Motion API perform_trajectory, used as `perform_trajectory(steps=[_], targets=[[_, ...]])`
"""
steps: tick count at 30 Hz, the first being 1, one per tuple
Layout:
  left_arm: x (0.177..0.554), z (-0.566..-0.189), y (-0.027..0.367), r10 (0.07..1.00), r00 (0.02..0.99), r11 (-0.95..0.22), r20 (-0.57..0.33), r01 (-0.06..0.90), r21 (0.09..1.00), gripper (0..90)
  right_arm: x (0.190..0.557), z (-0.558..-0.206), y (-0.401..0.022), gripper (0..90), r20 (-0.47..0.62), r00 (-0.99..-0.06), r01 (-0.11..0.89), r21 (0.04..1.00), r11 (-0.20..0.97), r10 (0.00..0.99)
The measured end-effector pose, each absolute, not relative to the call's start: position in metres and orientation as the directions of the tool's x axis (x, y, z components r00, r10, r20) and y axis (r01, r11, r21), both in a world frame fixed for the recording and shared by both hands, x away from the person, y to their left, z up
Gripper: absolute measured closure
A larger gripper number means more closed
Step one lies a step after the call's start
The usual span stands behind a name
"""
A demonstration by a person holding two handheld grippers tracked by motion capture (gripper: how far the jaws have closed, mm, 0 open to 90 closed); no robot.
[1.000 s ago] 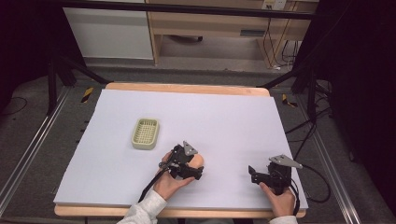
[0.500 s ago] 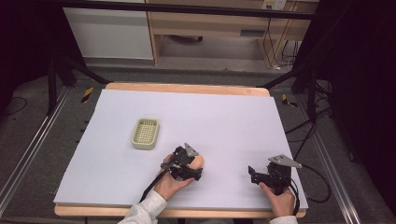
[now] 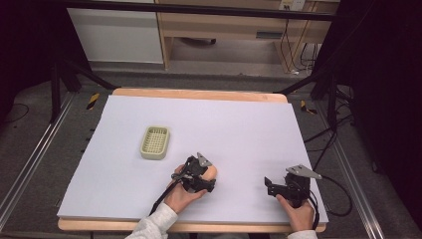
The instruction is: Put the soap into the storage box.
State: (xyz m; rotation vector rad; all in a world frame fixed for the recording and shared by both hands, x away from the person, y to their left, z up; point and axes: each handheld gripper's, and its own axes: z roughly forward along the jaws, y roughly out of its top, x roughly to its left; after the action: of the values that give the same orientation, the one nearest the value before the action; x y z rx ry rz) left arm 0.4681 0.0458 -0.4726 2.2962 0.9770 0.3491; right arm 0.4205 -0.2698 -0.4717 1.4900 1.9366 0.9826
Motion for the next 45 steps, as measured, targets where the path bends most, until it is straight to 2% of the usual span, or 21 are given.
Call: perform_trajectory(steps=[26, 45], targets=[[0.469, -0.468, 0.050, 0.714, 0.699, -0.559, 0.020, 0.553, 0.617, 30.7, 0.420, -0.472, -0.273, 5.5, 0.044, -0.269, 0.601, 0.788, 0.132, 0.962], [0.464, -0.452, 0.060, 0.710, 0.704, -0.547, 0.015, 0.538, 0.642, 31.2, 0.420, -0.471, -0.273, 5.5, 0.039, -0.268, 0.601, 0.788, 0.135, 0.963]])
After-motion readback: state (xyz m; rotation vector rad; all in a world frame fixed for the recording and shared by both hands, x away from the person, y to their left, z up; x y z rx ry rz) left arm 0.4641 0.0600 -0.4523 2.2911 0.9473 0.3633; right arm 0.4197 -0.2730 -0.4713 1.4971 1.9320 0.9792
